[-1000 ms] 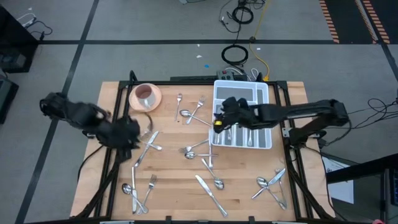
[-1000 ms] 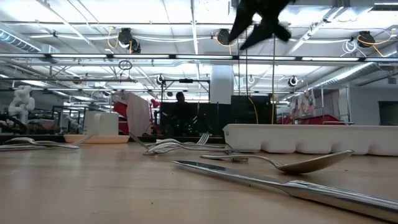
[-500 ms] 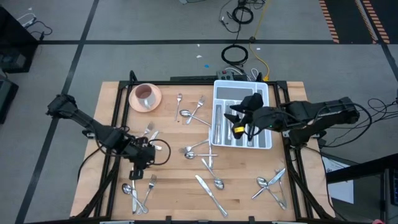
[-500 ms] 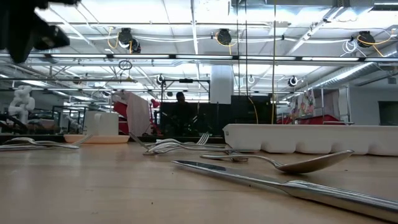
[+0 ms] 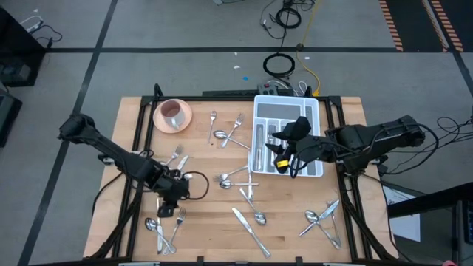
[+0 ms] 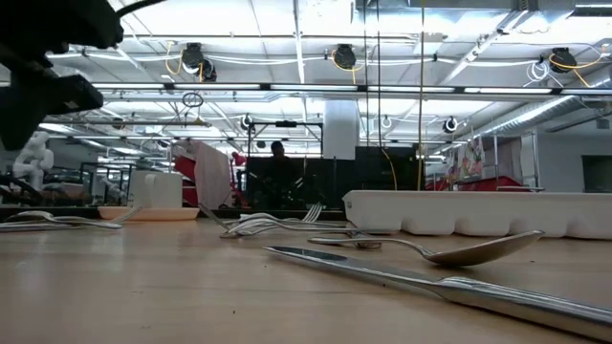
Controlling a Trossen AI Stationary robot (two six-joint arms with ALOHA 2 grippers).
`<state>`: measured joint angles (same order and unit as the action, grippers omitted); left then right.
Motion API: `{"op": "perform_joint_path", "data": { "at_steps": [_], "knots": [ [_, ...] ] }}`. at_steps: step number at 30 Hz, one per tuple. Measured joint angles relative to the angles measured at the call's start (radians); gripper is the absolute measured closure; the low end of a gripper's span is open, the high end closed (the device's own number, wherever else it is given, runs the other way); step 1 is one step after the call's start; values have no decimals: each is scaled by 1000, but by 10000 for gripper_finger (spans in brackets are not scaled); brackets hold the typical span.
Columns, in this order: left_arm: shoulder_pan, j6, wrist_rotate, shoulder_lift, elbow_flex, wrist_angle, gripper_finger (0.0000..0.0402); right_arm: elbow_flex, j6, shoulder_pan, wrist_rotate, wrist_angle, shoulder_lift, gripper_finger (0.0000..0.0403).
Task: Sort silverware
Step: Put the silver fork into the white silverware tray
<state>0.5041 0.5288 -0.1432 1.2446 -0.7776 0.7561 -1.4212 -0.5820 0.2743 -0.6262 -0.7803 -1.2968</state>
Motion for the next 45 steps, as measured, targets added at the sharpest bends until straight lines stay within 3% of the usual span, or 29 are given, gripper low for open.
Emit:
{"op": "perform_joint_path", "data": {
  "at_steps": [11, 18, 26, 32, 37, 45],
  "knots": [
    [0, -148, -35, 204, 0, -85, 166, 0, 0, 27, 1, 1, 0, 211],
    [0, -249, -114, 275, 0, -118, 172, 0, -25, 54, 2, 5, 0, 211],
    [-9, -317, -138, 333, 0, -193, 271, 0, -35, 69, -1, 4, 0, 211],
    [-43, -351, -259, 363, -5, -190, 379, 0, -64, 69, -2, 4, 0, 211],
    [-83, -352, -297, 347, -8, -173, 387, 0, -72, 85, -2, 3, 1, 211],
    [-197, -351, -184, 293, -12, -173, 388, 0, -93, 102, -32, -10, 0, 211]
  ]
}}
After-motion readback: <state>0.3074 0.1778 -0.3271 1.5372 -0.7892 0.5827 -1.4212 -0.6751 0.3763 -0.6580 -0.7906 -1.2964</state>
